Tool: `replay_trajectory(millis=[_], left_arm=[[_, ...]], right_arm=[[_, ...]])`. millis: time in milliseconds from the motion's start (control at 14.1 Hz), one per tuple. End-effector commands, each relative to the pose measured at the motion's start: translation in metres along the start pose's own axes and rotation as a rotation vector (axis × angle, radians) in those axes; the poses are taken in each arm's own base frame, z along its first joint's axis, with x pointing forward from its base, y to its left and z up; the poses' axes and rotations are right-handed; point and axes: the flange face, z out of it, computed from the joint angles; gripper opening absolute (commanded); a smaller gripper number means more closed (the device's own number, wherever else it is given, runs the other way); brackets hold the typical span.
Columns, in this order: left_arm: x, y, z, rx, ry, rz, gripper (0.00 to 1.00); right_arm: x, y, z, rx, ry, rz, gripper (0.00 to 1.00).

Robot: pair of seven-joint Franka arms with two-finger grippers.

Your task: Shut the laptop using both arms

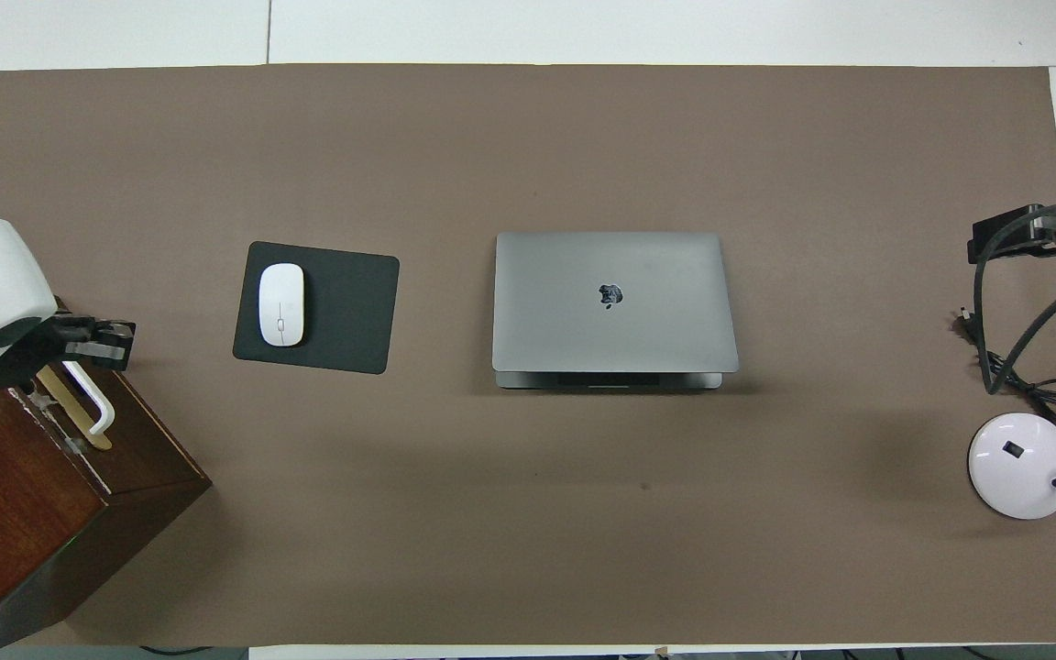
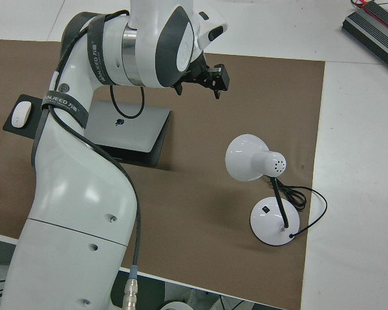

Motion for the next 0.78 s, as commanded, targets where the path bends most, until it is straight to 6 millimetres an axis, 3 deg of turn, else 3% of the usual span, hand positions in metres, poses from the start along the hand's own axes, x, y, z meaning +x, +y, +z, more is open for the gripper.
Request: replay_trajectory(millis=[0,71,283,566,708], left_arm=[[-0.001,-0.023,-0.014,0.031,-0.026,-0.028,0.68],[0.0,-0.045,-0.019,0.035,-0.027,-0.072,1.0],[0.003,-0.064,-0.029,0.033,-0.024,-0.118,1.0],[0.023,-0.08,-0.051,0.016,-0.026,-0.161,1.0],[0.037,-0.084,-0.052,0.01,-0.034,-0.175,1.0]], right_arm=[[-0.006,0.0,-0.001,0.022,0.02,0.016,1.0],[-0.006,0.0,0.0,0.022,0.018,0.016,1.0],[-0.006,-0.001,0.0,0.022,0.018,0.015,1.0],[-0.004,0.0,-0.002,0.022,0.038,0.015,1.0],[-0.003,0.001,0.0,0.022,0.041,0.018,1.0]])
